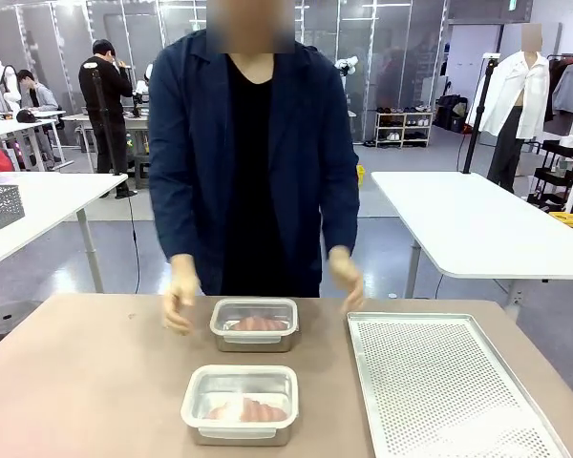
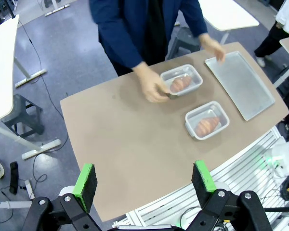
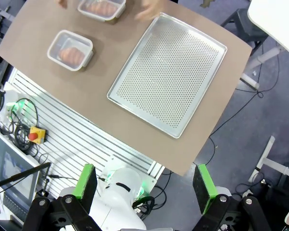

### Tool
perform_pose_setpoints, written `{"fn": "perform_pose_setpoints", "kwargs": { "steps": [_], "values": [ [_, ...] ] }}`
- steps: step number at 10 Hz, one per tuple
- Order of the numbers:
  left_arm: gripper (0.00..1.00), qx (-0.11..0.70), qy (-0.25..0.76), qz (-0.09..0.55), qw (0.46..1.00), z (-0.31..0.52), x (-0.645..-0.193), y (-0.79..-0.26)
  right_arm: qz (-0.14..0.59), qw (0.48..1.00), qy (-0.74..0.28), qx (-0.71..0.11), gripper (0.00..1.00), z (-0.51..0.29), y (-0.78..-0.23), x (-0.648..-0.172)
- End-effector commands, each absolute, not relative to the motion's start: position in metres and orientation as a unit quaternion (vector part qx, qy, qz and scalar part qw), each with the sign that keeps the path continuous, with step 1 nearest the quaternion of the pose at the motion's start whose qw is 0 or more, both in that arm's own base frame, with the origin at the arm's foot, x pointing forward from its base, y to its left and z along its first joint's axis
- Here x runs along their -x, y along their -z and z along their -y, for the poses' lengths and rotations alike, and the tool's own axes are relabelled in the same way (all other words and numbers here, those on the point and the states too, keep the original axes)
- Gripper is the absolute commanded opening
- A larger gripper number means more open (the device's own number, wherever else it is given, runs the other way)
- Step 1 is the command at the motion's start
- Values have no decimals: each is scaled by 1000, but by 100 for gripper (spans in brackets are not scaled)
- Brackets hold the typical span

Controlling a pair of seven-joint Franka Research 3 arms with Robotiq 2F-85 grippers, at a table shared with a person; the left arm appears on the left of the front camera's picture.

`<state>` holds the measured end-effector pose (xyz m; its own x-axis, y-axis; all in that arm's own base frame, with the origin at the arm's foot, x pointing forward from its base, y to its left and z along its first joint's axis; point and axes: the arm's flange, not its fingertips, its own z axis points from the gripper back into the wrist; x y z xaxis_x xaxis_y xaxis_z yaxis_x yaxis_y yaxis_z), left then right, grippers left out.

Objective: Place the bread into the airtight container.
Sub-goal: Pick up a Butter Roll and place it into an empty Airtight Container.

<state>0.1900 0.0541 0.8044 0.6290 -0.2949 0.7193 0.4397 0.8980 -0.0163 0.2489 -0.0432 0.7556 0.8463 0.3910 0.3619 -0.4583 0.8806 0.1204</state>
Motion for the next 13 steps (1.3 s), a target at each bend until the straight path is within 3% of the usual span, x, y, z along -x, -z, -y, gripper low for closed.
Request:
{"fn": "perform_pose_setpoints", "kwargs": {
  "steps": [1,13],
  "values": [
    [100,98,209,380,896,-53,-190,-805,166,954,-227,-100,100,45,-756,-248],
    [100,98,209,380,896,-53,-190,-805,166,954,-227,-100,100,45,-756,-248]
  ]
}}
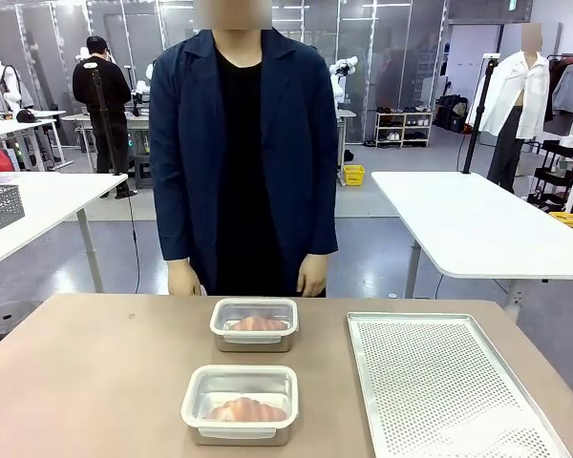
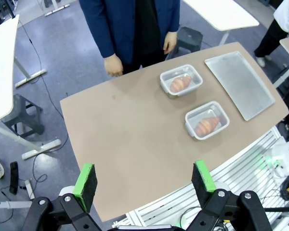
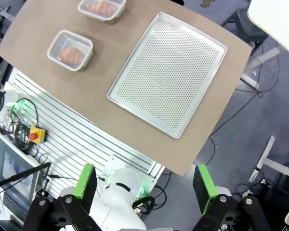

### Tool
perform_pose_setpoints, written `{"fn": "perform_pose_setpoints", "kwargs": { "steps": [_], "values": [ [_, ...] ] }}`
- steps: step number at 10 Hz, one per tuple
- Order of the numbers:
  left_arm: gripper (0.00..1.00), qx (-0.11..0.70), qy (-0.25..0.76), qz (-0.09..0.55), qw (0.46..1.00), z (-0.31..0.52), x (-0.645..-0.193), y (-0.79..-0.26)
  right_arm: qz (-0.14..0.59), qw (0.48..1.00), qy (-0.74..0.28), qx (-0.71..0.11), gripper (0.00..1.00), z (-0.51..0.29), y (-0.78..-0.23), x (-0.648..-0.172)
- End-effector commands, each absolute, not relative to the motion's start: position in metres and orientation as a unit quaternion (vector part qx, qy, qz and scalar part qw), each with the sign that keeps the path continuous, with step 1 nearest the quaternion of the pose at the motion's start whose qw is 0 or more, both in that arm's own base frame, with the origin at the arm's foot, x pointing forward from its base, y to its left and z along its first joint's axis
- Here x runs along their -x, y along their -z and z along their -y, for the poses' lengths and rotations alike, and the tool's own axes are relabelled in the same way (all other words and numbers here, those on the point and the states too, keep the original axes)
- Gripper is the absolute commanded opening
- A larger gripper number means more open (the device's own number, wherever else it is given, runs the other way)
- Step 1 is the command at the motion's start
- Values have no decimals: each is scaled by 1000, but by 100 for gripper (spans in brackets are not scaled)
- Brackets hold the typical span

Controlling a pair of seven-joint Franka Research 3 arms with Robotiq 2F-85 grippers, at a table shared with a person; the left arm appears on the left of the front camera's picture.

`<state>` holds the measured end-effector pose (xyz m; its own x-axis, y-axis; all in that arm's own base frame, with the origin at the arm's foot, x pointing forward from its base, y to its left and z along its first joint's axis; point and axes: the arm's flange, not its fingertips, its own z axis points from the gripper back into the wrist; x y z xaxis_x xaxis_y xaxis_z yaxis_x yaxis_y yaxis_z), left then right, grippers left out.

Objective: Place the bread into the airtight container.
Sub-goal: Pick up a Butter Roll and place it into an empty Airtight Container.

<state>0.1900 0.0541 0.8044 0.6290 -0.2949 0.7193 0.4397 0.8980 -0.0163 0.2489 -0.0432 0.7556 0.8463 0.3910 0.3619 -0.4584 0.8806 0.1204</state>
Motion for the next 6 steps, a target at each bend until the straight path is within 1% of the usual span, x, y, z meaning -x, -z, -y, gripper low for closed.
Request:
{"fn": "perform_pose_setpoints", "kwargs": {
  "steps": [1,6],
  "values": [
    [100,98,209,380,896,-53,-190,-805,166,954,-227,-100,100,45,-756,-248],
    [100,98,209,380,896,-53,-190,-805,166,954,-227,-100,100,45,-756,-248]
  ]
}}
